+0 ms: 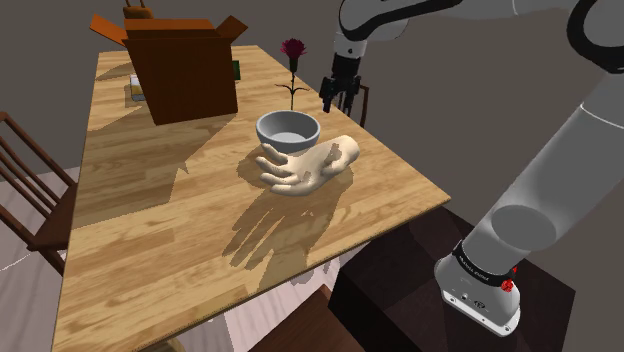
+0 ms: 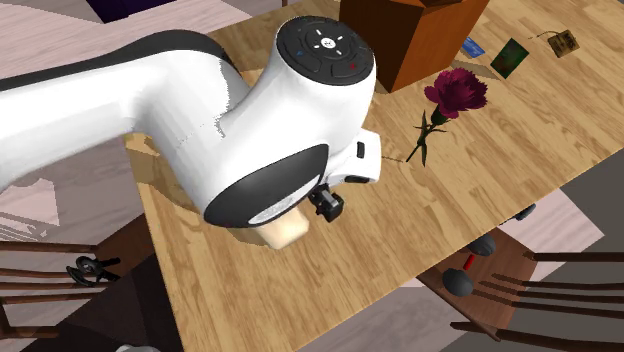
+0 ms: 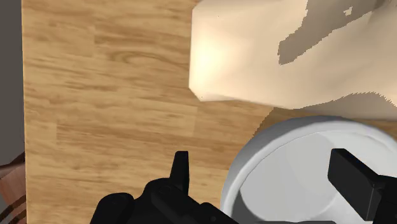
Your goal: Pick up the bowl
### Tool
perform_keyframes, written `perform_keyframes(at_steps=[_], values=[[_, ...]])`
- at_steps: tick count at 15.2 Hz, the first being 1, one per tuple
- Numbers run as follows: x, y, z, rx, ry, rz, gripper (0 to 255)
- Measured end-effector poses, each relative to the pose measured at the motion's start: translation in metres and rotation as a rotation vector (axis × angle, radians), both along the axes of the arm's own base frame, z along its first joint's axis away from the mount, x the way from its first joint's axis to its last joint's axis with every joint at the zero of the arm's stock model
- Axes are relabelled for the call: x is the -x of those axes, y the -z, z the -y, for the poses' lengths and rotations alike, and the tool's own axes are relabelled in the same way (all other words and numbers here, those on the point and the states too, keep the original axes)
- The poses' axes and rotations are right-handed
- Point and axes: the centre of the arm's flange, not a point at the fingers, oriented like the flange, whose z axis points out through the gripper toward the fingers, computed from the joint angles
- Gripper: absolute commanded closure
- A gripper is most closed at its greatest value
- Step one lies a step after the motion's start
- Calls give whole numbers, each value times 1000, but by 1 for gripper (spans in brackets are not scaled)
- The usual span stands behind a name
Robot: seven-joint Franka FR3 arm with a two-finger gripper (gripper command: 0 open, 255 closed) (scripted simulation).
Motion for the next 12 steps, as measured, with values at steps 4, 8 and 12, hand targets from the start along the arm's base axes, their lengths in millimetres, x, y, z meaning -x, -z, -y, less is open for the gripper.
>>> perform_keyframes(at_steps=[4, 8, 12], values=[[-47, 27, 1, -17, 8, -1, 0], [-93, 51, 7, -34, 16, -2, 0], [-103, 71, 8, -37, 18, -2, 0]])
